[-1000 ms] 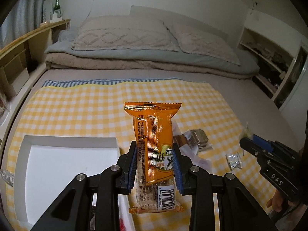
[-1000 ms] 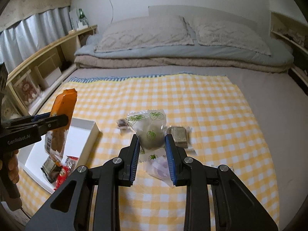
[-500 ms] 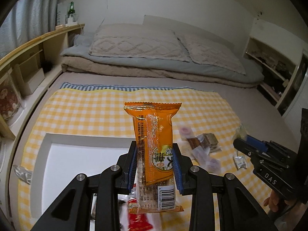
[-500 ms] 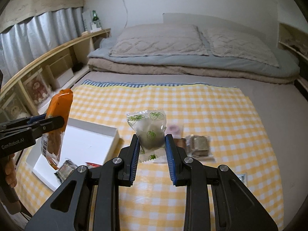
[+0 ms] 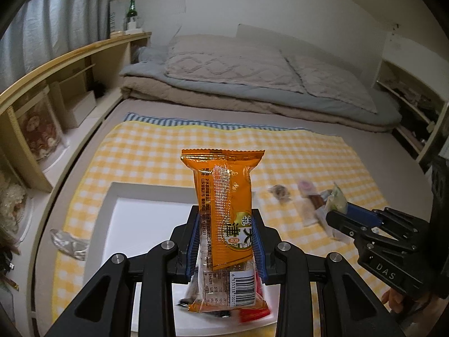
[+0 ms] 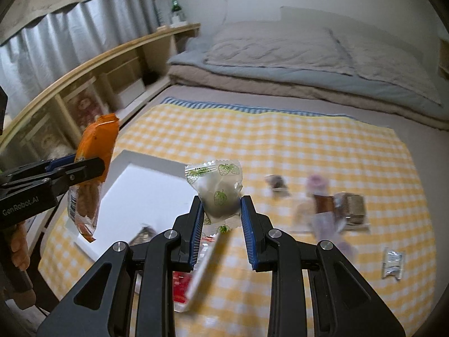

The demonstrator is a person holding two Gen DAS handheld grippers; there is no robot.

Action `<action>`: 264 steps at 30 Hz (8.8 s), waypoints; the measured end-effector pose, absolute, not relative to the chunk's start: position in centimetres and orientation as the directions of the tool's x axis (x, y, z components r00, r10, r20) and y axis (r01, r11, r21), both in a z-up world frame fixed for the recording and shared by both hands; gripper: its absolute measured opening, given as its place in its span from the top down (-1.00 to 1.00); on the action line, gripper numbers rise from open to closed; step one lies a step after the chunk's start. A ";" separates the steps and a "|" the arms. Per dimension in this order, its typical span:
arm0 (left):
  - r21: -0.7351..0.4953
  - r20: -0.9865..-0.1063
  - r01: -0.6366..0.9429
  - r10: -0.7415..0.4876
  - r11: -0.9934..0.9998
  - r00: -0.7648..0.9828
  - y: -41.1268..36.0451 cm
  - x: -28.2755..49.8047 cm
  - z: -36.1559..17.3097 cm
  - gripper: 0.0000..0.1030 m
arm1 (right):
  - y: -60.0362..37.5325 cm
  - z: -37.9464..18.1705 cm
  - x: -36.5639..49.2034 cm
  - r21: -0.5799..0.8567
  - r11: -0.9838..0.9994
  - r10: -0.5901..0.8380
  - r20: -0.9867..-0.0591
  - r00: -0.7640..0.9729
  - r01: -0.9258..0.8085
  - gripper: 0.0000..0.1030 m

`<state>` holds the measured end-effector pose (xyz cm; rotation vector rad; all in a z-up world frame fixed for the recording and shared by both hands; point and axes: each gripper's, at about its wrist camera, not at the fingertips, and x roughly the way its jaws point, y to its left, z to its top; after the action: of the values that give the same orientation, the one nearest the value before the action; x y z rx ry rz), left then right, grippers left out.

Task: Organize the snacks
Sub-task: 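Carry the orange bar and green candy over the white tray with both tools, then open the left tool to drop the orange bar while the right tool drops the green candy, then lift both tools away from the tray toward the remaining snacks, then grasp the purple-cake packet with the left tool while the right tool grasps the white barcode packet, then carry the purple-cake packet and white barcode packet over the white tray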

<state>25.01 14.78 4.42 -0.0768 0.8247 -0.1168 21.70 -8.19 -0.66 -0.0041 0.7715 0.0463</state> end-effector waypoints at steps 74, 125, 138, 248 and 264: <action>0.037 -0.894 0.007 0.030 0.999 0.447 25.4 24.8 -5.4 -0.01 | 5.0 -11.2 25.4 0.299 0.936 0.349 -0.857 0.379 -0.187 -0.43; -0.049 -0.806 0.084 -0.089 0.995 0.586 16.9 20.5 4.5 -1.00 | -5.7 -2.0 18.5 0.105 0.989 0.150 -0.720 0.677 -0.108 -1.00; -0.052 -0.795 0.161 -0.138 0.986 0.590 9.7 24.9 3.5 -1.00 | -13.6 0.0 16.9 0.051 0.998 0.006 -0.688 0.726 0.040 -1.00; -0.104 -0.874 0.478 -0.309 0.872 0.375 -18.5 45.8 -14.4 0.15 | -38.6 -3.5 15.6 -0.066 0.880 -0.344 -0.771 0.536 0.470 0.19; -0.070 -0.775 0.340 -0.265 0.938 0.574 -7.7 38.8 -4.4 0.15 | -30.4 1.2 16.4 -0.019 0.928 -0.282 -0.687 0.670 0.371 0.20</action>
<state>38.83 -7.69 -4.43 0.0901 0.8922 -0.3549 16.38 -30.42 1.20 0.1257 0.7520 -0.3689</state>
